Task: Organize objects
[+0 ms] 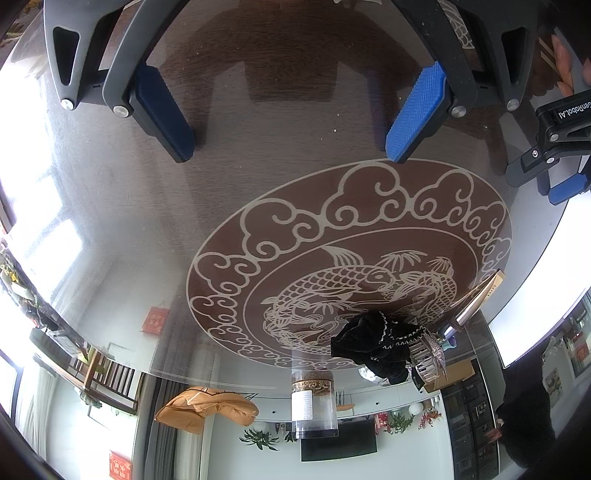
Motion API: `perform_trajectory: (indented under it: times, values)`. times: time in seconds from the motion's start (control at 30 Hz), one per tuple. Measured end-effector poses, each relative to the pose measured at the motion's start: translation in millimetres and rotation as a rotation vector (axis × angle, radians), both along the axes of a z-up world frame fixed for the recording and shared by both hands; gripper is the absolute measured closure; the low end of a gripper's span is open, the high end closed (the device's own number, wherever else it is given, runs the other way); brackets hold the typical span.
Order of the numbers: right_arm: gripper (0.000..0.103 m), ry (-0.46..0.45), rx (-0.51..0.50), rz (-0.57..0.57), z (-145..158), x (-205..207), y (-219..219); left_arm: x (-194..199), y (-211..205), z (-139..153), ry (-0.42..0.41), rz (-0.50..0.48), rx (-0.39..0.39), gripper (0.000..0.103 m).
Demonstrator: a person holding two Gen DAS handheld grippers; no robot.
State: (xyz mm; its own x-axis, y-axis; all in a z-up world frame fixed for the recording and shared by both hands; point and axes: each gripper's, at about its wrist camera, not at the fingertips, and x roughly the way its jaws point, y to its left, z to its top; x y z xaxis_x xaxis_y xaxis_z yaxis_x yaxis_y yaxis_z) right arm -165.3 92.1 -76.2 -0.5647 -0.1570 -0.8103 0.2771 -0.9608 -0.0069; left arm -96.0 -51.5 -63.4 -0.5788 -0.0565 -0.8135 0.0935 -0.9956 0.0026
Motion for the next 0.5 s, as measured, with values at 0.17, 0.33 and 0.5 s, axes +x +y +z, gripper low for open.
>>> perform_trajectory:
  times: [0.17,0.33,0.5]
  values:
    - [0.000,0.000,0.001,-0.001,0.2,0.1,-0.1,0.1,0.0,0.4,0.000,0.000,0.000,0.000]
    - [0.000,0.002,0.000,-0.018,0.4,0.5,3.9,0.2,0.0,0.5,0.000,0.000,0.000,0.000]
    - [0.000,0.001,0.000,-0.018,0.4,0.5,4.7,0.3,0.0,0.4,0.000,0.000,0.000,0.000]
